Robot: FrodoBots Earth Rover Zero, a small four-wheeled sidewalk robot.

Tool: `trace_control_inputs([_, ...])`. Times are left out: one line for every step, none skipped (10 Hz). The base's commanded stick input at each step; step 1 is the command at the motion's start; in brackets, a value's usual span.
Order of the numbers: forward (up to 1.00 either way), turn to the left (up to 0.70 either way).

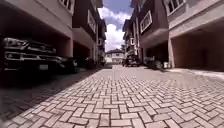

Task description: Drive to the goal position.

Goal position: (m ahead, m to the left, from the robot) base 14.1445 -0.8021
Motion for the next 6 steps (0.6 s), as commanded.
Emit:
trace_control_inputs([0.85, -0.07])
trace_control_inputs([0.85, -0.01])
trace_control_inputs([0.85, -0.04])
trace_control_inputs([0.85, -0.09])
trace_control_inputs([0.85, -0.15])
trace_control_inputs([0.85, 0.0])
